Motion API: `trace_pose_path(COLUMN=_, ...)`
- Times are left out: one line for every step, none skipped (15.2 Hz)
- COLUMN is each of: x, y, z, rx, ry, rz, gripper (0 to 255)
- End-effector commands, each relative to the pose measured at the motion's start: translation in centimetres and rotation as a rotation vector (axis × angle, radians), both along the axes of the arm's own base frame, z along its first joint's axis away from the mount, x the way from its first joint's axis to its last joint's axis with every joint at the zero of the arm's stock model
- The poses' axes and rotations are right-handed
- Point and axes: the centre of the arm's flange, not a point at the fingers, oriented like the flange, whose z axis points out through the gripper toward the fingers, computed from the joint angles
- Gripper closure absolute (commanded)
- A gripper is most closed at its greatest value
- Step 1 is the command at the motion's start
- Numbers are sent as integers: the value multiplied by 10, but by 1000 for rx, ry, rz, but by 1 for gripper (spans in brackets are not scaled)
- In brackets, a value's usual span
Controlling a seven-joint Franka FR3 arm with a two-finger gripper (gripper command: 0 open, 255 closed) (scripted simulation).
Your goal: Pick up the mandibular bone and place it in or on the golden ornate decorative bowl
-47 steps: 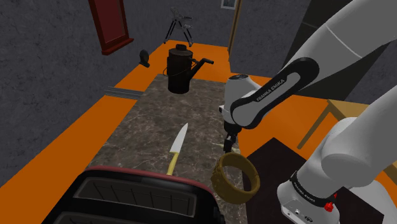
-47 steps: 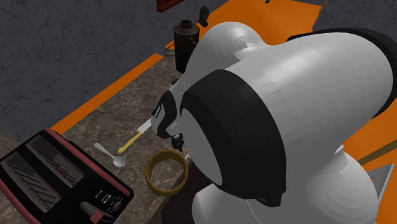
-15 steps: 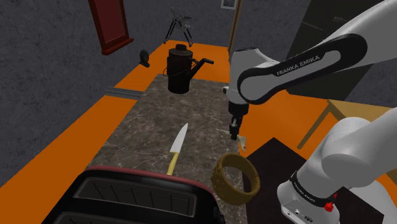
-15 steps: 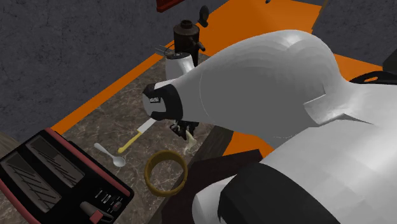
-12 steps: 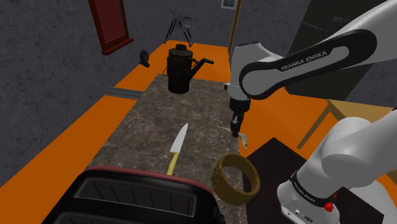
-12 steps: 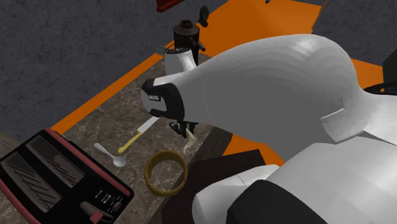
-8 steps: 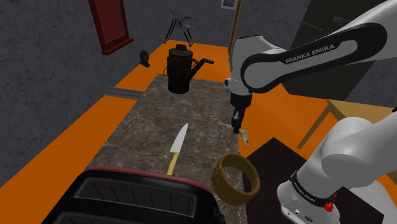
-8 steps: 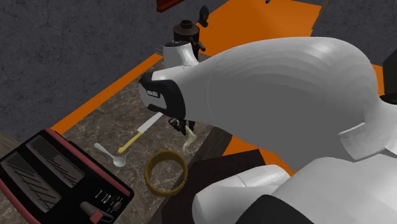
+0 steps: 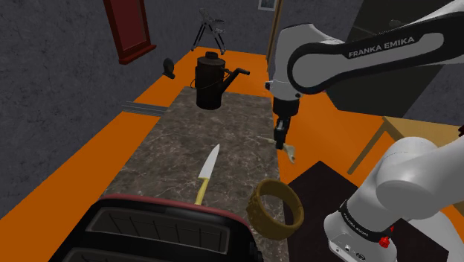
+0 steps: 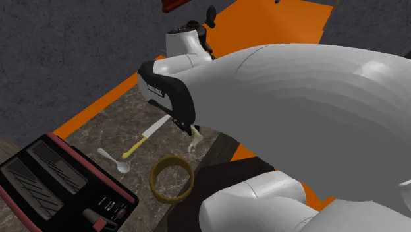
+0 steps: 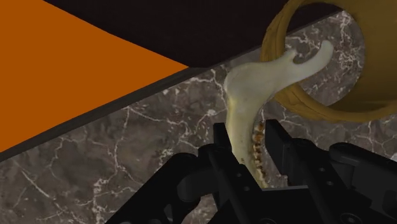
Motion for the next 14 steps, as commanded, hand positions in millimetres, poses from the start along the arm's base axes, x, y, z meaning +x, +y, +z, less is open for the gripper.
trace_pose_path(x=-18, y=11, z=2, rx=0, ry=0, rz=0, gripper=255)
trace_pose_path(x=-29, y=18, z=3, rx=0, ry=0, rz=0, gripper=255)
trace_pose_path(x=-40, y=26, z=3, rx=0, ry=0, rz=0, gripper=255)
trace_pose_path(x=-51, y=33, z=3, rx=0, ry=0, rz=0, gripper=255)
trace_pose_path(x=-62, y=40, z=4, rx=0, ry=0, rz=0, gripper=255)
trace_pose_path(x=-74, y=47, z=4, rx=0, ry=0, rz=0, gripper=255)
trace_pose_path(x=-85, y=54, z=4, rx=0, ry=0, rz=0, gripper=255)
trace_pose_path(x=-96, y=61, z=5, rx=0, ry=0, rz=0, gripper=255)
trace_pose_path(x=-109, y=69, z=5, rx=0, ry=0, rz=0, gripper=255)
trace_pose_path(x=-109, y=69, z=0, rx=0, ry=0, rz=0, gripper=255)
trace_pose_path(x=-109, y=69, z=-5, rx=0, ry=0, rz=0, gripper=255)
trace_pose_path(x=-109, y=69, z=-11, rx=0, ry=0, rz=0, gripper=255)
trace_pose_path(x=-109, y=69, z=-16, rx=0, ry=0, rz=0, gripper=255)
trace_pose_path(x=-109, y=69, z=-21, rx=0, ry=0, rz=0, gripper=255)
